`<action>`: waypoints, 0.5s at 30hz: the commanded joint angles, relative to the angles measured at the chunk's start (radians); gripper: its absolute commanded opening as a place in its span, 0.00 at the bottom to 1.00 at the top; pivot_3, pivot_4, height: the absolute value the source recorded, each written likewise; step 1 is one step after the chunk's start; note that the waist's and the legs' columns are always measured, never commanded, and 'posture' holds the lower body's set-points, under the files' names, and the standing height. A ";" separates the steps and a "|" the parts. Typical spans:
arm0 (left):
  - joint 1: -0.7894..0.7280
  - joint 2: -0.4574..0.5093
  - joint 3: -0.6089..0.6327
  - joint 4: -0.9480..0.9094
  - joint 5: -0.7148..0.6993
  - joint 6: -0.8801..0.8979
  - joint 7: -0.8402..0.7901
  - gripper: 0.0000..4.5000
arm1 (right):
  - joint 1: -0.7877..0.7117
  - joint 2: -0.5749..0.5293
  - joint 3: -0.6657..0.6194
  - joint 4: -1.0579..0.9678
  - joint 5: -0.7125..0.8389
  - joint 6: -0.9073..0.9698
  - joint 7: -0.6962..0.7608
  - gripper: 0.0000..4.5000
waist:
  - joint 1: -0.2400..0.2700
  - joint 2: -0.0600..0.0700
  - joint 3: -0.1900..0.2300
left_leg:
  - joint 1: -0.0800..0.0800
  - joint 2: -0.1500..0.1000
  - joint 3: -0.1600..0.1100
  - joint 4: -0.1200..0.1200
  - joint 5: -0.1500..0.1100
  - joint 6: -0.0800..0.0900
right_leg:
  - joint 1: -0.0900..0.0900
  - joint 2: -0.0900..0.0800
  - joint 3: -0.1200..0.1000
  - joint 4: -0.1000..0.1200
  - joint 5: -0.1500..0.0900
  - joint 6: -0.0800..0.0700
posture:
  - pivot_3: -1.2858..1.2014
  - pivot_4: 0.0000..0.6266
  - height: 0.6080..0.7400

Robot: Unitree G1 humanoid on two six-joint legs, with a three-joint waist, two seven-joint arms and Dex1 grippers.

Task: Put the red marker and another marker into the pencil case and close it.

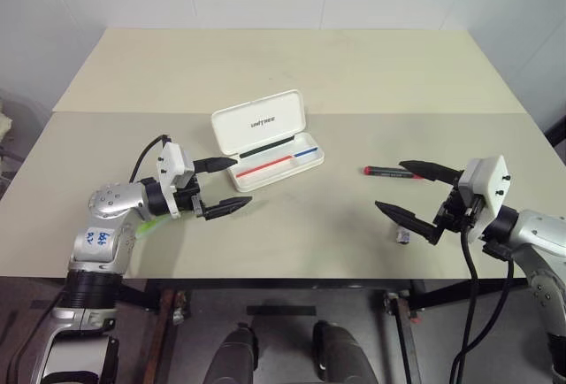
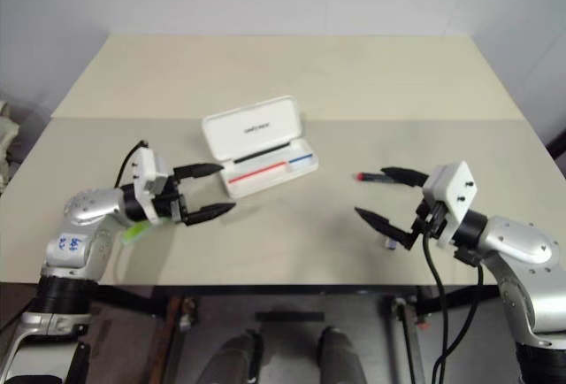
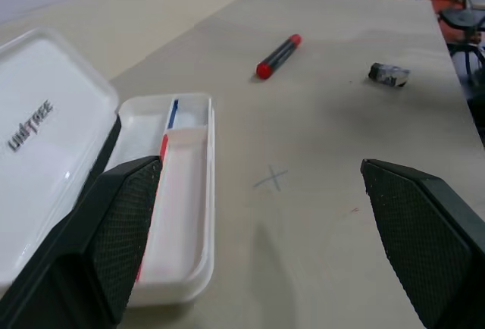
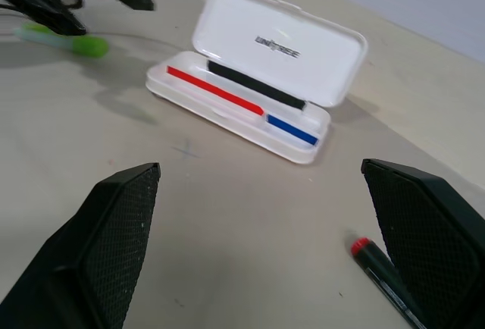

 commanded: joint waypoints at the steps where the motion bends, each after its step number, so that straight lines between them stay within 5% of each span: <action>1: -0.035 0.000 0.003 0.023 0.015 -0.034 -0.011 0.85 | -0.012 0.009 0.005 -0.035 0.009 -0.009 -0.010 1.00 | 0.000 0.000 0.000 | 0.000 0.000 0.000 0.000 0.000 0.000 | 0.000 0.000 0.000 0.000 0.000 0.000 | 0.52 0.24 1.00; 5: -0.045 0.007 -0.011 0.031 0.021 -0.014 -0.031 0.56 | -0.020 0.032 0.032 -0.040 -0.002 -0.022 -0.023 1.00 | -0.001 0.000 0.000 | 0.000 0.000 0.000 -0.001 0.000 0.000 | 0.000 0.000 0.000 0.000 0.000 0.000 | 0.52 0.24 1.00; 15: -0.220 -0.074 -0.167 0.203 0.265 -0.041 0.111 0.56 | -0.078 0.060 0.087 0.006 -0.021 -0.079 0.000 1.00 | 0.000 0.000 0.000 | 0.000 -0.002 0.000 0.001 0.001 0.001 | 0.002 0.000 0.000 -0.001 0.002 0.003 | 0.52 0.24 1.00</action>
